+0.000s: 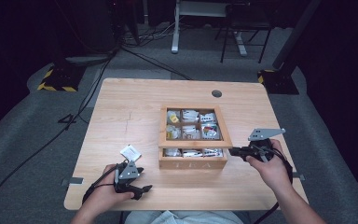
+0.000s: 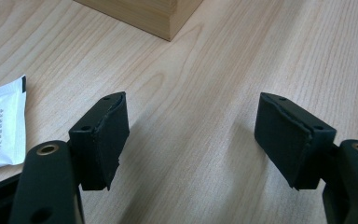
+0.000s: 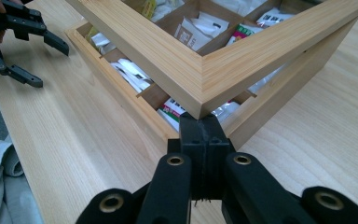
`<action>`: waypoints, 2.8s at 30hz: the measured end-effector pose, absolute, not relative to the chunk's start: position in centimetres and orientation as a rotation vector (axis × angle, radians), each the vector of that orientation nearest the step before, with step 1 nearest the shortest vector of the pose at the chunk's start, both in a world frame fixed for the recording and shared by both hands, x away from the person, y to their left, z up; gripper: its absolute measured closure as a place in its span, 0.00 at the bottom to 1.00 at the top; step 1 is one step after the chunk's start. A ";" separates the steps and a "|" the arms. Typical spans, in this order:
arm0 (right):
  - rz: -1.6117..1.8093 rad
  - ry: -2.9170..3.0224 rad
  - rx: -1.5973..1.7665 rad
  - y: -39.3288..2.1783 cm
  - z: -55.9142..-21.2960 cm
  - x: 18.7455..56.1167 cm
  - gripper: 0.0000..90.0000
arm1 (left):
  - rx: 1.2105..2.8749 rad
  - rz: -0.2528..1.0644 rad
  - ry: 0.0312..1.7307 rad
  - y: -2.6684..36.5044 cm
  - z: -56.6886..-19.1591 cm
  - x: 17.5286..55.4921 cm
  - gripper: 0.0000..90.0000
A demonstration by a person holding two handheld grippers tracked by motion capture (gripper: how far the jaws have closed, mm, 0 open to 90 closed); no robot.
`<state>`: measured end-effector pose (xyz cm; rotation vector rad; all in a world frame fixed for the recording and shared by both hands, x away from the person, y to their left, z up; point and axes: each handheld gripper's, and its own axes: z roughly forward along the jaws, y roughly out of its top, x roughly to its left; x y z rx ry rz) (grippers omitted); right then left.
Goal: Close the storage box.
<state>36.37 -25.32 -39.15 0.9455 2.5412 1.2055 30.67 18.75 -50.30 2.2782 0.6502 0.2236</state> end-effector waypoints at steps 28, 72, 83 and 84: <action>1.151 2.602 0.979 -25.3 -41.4 36.2 1.00 | 2.281 0.227 0.649 18.7 -50.3 30.6 0.29; 1.161 2.555 0.948 -27.2 -40.3 37.1 1.00 | 2.270 0.261 0.703 18.6 -50.3 29.8 0.29; 1.205 2.404 1.023 -30.1 -40.8 39.9 1.00 | 2.269 0.260 0.705 18.6 -50.3 29.8 0.29; 1.214 2.392 1.028 -30.4 -40.9 40.2 0.99 | 2.269 0.260 0.705 18.6 -50.3 29.8 0.29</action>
